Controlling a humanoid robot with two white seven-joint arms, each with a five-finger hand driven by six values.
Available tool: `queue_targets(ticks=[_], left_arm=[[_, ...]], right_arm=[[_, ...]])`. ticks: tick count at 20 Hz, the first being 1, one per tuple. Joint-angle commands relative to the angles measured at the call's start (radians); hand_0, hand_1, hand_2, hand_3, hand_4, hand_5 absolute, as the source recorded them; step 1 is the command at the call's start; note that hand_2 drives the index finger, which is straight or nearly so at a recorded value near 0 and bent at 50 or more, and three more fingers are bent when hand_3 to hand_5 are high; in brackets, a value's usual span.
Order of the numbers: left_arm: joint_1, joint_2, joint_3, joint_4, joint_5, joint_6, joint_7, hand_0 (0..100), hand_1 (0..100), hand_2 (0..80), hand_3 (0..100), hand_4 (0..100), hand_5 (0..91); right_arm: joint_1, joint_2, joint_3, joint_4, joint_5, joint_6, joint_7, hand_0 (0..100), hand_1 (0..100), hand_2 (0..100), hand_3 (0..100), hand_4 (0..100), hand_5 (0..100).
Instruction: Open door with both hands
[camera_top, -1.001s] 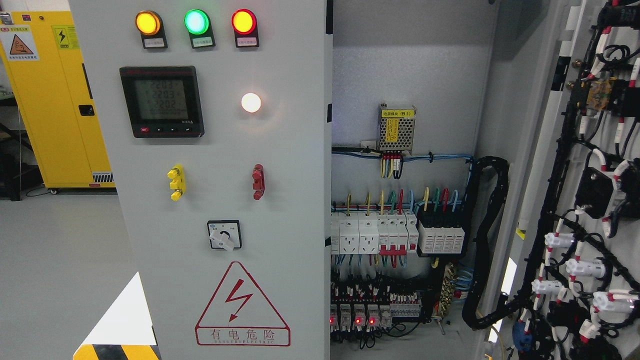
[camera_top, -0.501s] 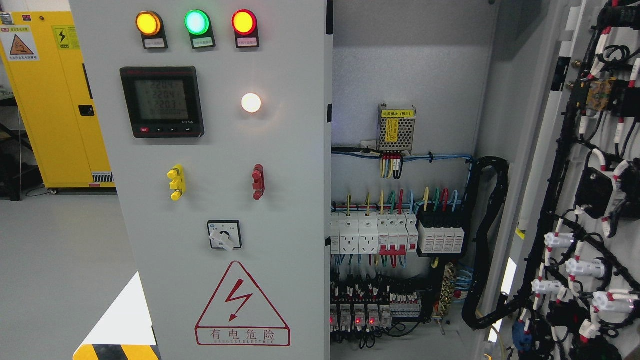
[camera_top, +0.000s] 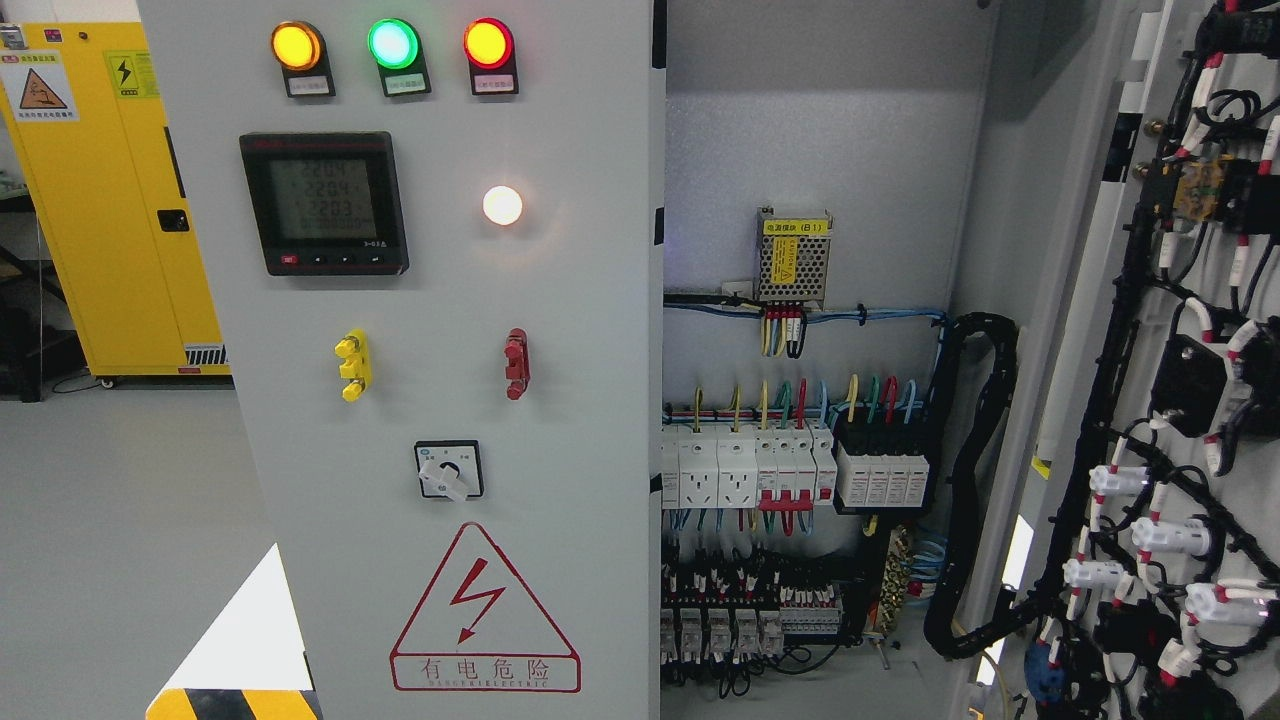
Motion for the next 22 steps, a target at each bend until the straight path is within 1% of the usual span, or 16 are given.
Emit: queue_targets(ticks=[1,5,7,11,13,14,16,17,19,21,22], left_arm=[[0.0,0.016,-0.002,0.005,0.0,0.0,0.001,12,56,0.0,0,0,0.0],[0.0,0.016,-0.004,0.003,0.0,0.0,0.001,12,56,0.0,0,0,0.0],[0.0,0.016,-0.002,0.003,0.0,0.0,0.001,12,56,0.0,0,0,0.0],[-0.002,0.021,-0.002,0.003,0.0,0.0,0.0,12,56,0.0,0,0,0.0],[-0.002,0.018,-0.002,0.003,0.0,0.0,0.0,12,56,0.0,0,0,0.0],[-0.005,0.018,-0.002,0.003,0.0,0.0,0.0,12,56,0.0,0,0,0.0],[-0.008,0.018,-0.002,0.003,0.0,0.001,0.0,12,56,0.0,0,0,0.0],[-0.008,0.018,-0.002,0.003,0.0,0.0,0.0,12,56,0.0,0,0,0.0],[-0.009,0.022,-0.002,0.003,0.0,0.0,0.0,12,56,0.0,0,0,0.0],[-0.009,0.024,-0.002,0.003,0.0,0.0,0.0,12,56,0.0,0,0,0.0],[-0.009,0.022,-0.002,0.003,0.0,0.0,0.0,12,56,0.0,0,0,0.0]], right_arm=[[0.039,0.002,0.149,-0.704,0.003,0.002,-0.005,0,50,4,0,0,0],[0.022,0.001,0.138,-0.767,0.004,-0.001,-0.007,0,50,4,0,0,0],[-0.002,0.001,0.138,-0.787,0.004,-0.001,-0.007,0,50,4,0,0,0],[-0.106,-0.001,0.124,-0.791,0.006,0.004,-0.008,0,50,4,0,0,0],[-0.157,-0.002,0.112,-0.788,0.004,0.018,-0.008,0,50,4,0,0,0],[-0.186,-0.013,0.109,-0.785,0.004,0.042,-0.008,0,50,4,0,0,0],[-0.235,-0.044,0.106,-0.782,0.004,0.111,-0.005,0,50,4,0,0,0],[-0.263,-0.047,0.098,-0.778,0.004,0.151,-0.004,0,50,4,0,0,0],[-0.332,-0.039,0.063,-0.761,0.004,0.22,-0.002,0,50,4,0,0,0],[-0.399,-0.036,0.049,-0.729,-0.004,0.272,-0.002,0,50,4,0,0,0],[-0.428,-0.036,0.048,-0.715,-0.005,0.285,-0.004,0,50,4,0,0,0]])
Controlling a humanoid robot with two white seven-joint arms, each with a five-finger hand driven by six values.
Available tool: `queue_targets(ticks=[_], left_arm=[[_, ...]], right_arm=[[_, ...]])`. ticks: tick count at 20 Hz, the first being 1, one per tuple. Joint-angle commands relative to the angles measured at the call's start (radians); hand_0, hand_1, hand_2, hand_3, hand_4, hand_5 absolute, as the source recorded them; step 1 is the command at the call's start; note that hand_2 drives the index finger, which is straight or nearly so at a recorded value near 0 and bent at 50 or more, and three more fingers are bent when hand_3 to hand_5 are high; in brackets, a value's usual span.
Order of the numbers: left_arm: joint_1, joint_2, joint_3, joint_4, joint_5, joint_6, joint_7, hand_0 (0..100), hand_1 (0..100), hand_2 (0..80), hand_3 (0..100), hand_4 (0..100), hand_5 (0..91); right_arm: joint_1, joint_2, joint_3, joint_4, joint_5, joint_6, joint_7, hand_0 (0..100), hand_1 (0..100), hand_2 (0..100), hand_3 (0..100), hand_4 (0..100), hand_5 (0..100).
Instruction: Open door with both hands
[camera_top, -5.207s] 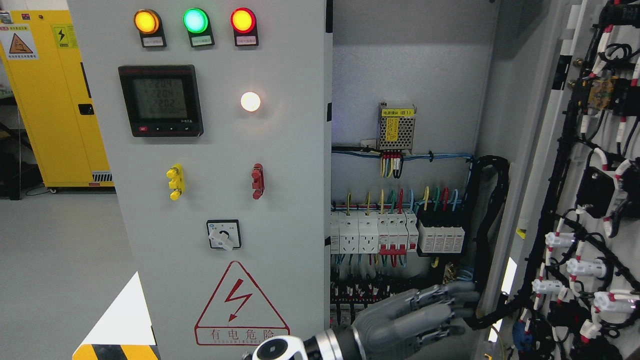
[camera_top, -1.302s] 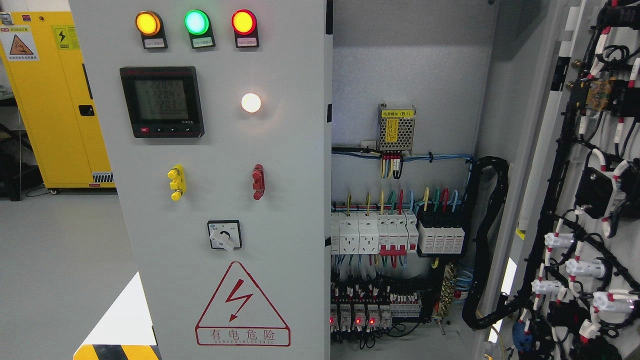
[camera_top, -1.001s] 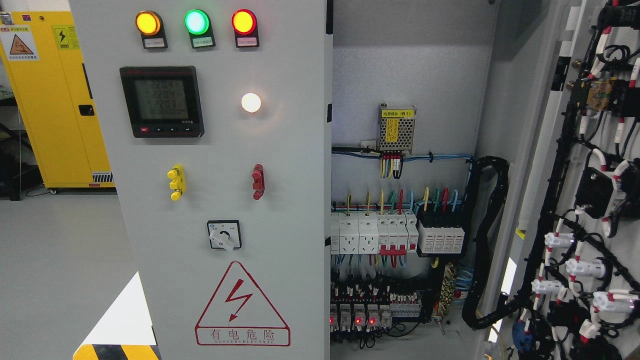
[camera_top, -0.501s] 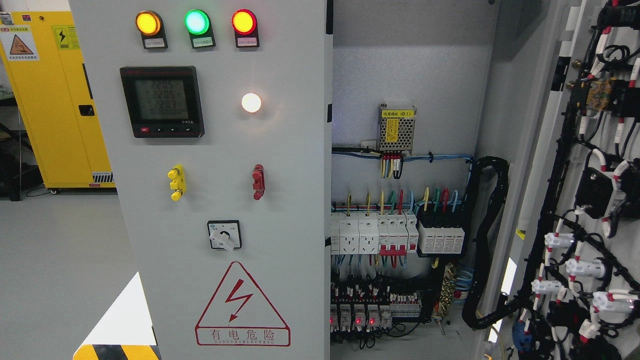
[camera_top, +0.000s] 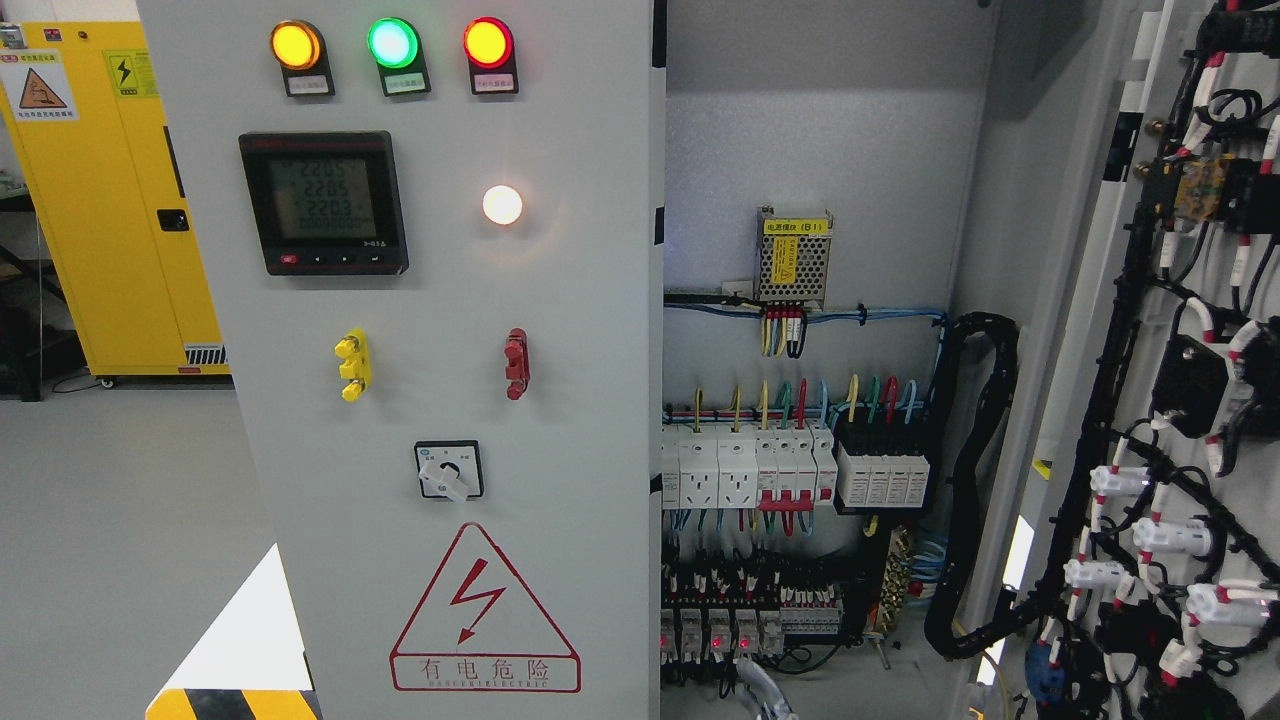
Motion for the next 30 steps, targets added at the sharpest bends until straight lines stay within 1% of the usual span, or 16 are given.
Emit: queue_targets(ticks=[1,5,8,10,12,13,14,16,18,22,25,28,30], left_arm=[[-0.003,0.028,0.0,0.0,0.0,0.0,0.001,12,56,0.0,0,0,0.0],[-0.003,0.028,0.0,0.0,0.0,0.0,0.001,12,56,0.0,0,0,0.0],[-0.003,0.029,0.0,0.0,0.0,0.0,0.001,12,56,0.0,0,0,0.0],[-0.003,0.028,0.0,0.0,0.0,0.0,0.001,12,56,0.0,0,0,0.0],[-0.003,0.028,0.0,0.0,0.0,0.0,0.001,12,56,0.0,0,0,0.0],[-0.003,0.028,0.0,-0.001,0.0,0.0,0.001,12,56,0.0,0,0,0.0],[-0.004,0.028,0.0,-0.001,0.0,0.0,0.001,12,56,0.0,0,0,0.0],[-0.007,0.028,0.0,0.0,0.0,0.0,0.001,12,56,0.0,0,0,0.0],[-0.007,0.028,0.0,0.0,0.0,0.0,0.001,12,56,0.0,0,0,0.0],[-0.009,0.028,0.0,0.0,0.0,0.0,0.001,12,56,0.0,0,0,0.0],[-0.007,0.028,0.0,0.0,0.0,0.0,0.001,12,56,0.0,0,0,0.0],[-0.007,0.028,0.0,0.0,0.0,0.0,0.001,12,56,0.0,0,0,0.0],[-0.007,0.029,0.0,0.0,0.0,0.0,0.001,12,56,0.0,0,0,0.0]], right_arm=[[-0.184,-0.018,-0.036,-0.037,-0.007,0.06,0.002,0,50,4,0,0,0],[-0.307,-0.03,-0.039,0.08,-0.007,0.072,0.003,0,50,4,0,0,0],[-0.393,-0.03,-0.063,0.17,-0.007,0.083,0.011,0,50,4,0,0,0],[-0.437,-0.028,-0.064,0.22,-0.009,0.086,0.022,0,50,4,0,0,0],[-0.474,-0.027,-0.067,0.272,-0.009,0.085,0.101,0,50,4,0,0,0],[-0.488,-0.024,-0.071,0.293,-0.009,0.083,0.147,0,50,4,0,0,0],[-0.497,-0.024,-0.08,0.306,-0.01,0.083,0.172,0,50,4,0,0,0],[-0.505,-0.024,-0.086,0.315,-0.012,0.086,0.175,0,50,4,0,0,0],[-0.52,-0.024,-0.109,0.342,-0.013,0.088,0.175,0,50,4,0,0,0],[-0.559,-0.024,-0.132,0.382,-0.013,0.115,0.175,0,50,4,0,0,0],[-0.585,-0.024,-0.14,0.404,-0.013,0.117,0.175,0,50,4,0,0,0],[-0.594,-0.024,-0.145,0.418,-0.013,0.122,0.175,0,50,4,0,0,0],[-0.596,-0.025,-0.143,0.416,-0.016,0.14,0.177,0,50,4,0,0,0]])
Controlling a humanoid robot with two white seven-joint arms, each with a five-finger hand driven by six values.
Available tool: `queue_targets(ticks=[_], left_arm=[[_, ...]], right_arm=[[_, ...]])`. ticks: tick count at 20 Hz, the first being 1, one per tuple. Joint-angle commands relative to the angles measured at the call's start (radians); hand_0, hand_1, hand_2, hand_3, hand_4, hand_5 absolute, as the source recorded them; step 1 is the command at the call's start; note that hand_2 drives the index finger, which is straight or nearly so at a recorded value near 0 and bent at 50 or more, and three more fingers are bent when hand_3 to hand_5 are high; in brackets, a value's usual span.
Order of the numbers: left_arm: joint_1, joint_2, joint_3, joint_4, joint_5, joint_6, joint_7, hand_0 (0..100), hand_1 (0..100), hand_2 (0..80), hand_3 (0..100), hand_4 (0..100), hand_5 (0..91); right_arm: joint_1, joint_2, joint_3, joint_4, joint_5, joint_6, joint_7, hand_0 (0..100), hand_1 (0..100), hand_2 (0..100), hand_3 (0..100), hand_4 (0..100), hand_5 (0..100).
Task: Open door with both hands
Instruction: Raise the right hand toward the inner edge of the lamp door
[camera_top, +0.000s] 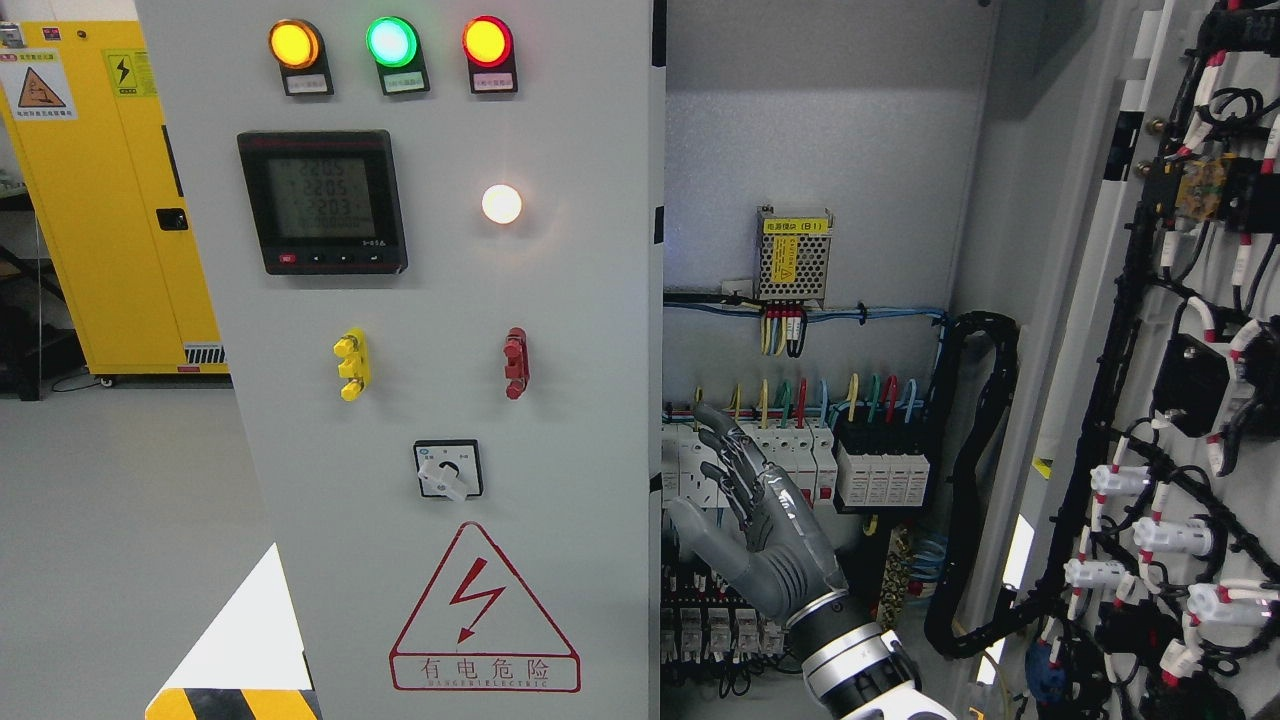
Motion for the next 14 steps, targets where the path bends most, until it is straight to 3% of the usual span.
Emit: queue_targets(ticks=[1,12,14], left_arm=[[0.0,0.031,0.0,0.0,0.0,0.0,0.0,12,56,0.0,0,0,0.0],[-0.001,0.031,0.0,0.0,0.0,0.0,0.0,12,56,0.0,0,0,0.0],[-0.001,0.031,0.0,-0.001,0.0,0.0,0.0,12,56,0.0,0,0,0.0]], right_arm=[[-0.036,0.0,-0.034,0.089,-0.017,0.021,0.001,0,50,4,0,0,0],[-0.081,-0.004,-0.023,0.082,-0.099,0.056,0.012,0,50,4,0,0,0],[-0.086,-0.004,-0.021,0.082,-0.128,0.076,0.032,0,50,4,0,0,0]])
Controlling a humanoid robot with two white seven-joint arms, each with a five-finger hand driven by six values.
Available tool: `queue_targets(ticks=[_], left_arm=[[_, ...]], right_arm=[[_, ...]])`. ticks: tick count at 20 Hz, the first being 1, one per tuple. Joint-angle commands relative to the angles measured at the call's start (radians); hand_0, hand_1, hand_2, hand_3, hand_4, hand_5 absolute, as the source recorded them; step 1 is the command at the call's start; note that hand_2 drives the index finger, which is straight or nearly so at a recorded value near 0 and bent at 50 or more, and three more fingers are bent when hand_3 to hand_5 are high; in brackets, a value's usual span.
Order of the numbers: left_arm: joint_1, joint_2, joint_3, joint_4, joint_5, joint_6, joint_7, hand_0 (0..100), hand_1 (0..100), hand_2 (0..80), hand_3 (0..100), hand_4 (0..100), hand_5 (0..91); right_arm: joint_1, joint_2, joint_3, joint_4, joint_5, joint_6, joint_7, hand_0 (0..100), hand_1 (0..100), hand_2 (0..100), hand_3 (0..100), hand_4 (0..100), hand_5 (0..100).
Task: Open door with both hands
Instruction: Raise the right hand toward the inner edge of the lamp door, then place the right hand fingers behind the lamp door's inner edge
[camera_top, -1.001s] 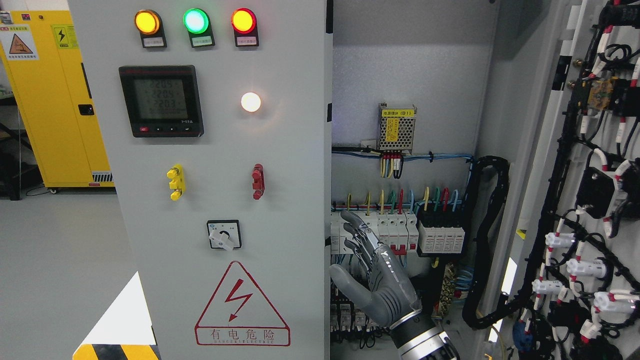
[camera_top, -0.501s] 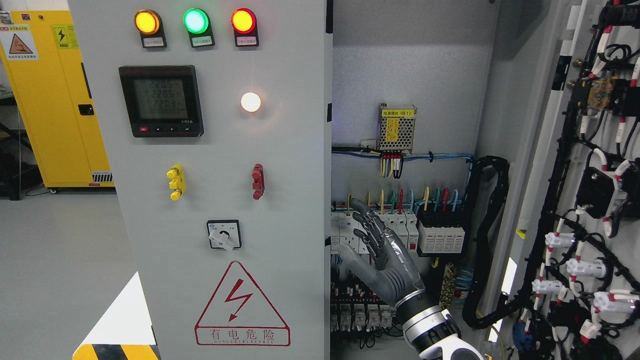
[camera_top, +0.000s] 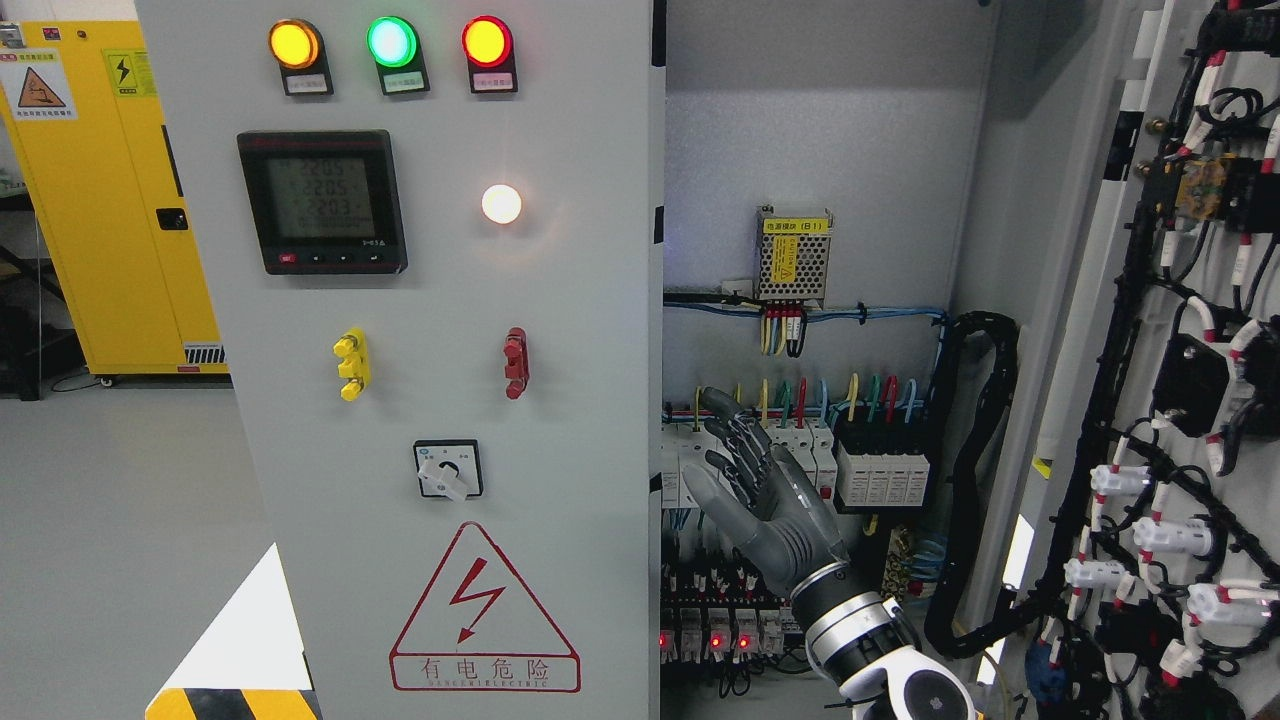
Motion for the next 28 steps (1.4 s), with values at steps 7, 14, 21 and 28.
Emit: queue_targets(ticks=[7,14,21,28], left_arm=[[0.0,0.029,0.0,0.0,0.0,0.0,0.0,12,56,0.0,0,0,0.0],[0.0,0.031,0.0,0.0,0.0,0.0,0.0,12,56,0.0,0,0,0.0],[0.0,0.032,0.0,0.0,0.0,0.0,0.0,12,56,0.0,0,0,0.0],[0.0,0.034,0.0,0.0,0.0,0.0,0.0,12,56,0.0,0,0,0.0]], right_arm=[[-0.051,-0.002,-0.007,0.029,-0.051,0.051,0.061,0,50,4,0,0,0],[-0.085,0.001,-0.009,0.057,-0.092,0.088,0.11,0,50,4,0,0,0],[-0.092,0.006,-0.012,0.084,-0.093,0.088,0.14,0,50,4,0,0,0],[-0.12,0.011,-0.024,0.127,-0.093,0.088,0.214,0,50,4,0,0,0]])
